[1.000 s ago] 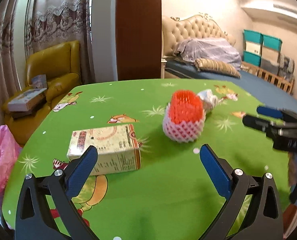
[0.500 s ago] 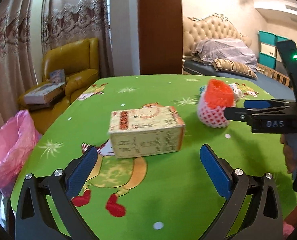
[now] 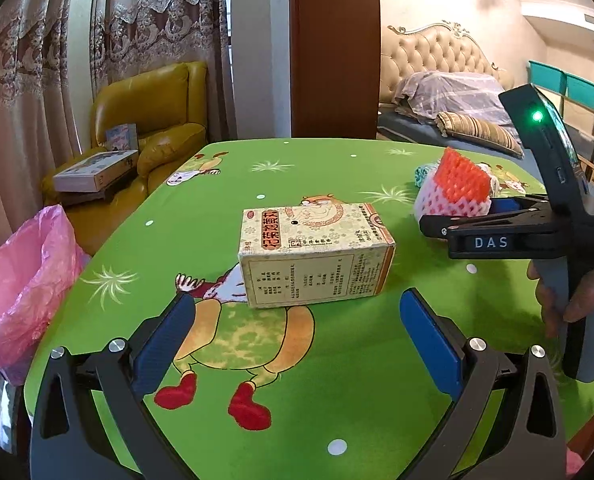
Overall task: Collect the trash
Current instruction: 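Grasp the orange-pink foam fruit net with the right tool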
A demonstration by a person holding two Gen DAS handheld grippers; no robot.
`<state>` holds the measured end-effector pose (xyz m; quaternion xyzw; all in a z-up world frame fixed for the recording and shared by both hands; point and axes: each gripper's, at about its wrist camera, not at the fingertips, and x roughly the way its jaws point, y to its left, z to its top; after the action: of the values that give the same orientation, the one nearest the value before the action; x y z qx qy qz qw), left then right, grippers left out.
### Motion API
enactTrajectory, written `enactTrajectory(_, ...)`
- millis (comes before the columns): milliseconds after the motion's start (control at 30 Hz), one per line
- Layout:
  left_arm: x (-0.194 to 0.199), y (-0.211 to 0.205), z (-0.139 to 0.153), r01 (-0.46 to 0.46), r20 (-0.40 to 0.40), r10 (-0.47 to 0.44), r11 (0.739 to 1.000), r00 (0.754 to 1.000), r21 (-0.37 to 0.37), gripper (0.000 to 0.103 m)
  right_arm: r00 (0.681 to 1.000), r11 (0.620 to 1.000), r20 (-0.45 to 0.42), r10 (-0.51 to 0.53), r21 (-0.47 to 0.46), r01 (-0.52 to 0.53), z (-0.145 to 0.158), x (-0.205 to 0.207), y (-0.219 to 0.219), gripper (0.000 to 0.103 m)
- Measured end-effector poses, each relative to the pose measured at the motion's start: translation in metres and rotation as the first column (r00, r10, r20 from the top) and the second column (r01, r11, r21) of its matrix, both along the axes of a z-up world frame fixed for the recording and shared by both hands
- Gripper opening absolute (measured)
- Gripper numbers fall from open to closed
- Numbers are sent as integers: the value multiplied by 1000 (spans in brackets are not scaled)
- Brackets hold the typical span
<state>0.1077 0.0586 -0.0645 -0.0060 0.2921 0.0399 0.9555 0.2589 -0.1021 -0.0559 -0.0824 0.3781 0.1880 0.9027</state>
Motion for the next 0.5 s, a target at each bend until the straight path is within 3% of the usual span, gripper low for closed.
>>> enactTrajectory(67,-1,-1,1,2,1,-2,1000,1000,0,96,1000,1000,-5,-17,16,17,0,1,-5,83)
enactTrajectory(200,0,-5,3,5,3,-5,1000,1000,12,96,998,998,28,-51,37,50,5,-2,-17,55)
enactTrajectory(267,-1,-6,5,5,5,-5,1000,1000,16,96,996,998,73,-45,41,42,11,-12,-23,48)
enactTrajectory(500,-1,-9,9,9,-6,-9,1000,1000,14,96,983,997,174,-53,69,41,34,-54,-61,45)
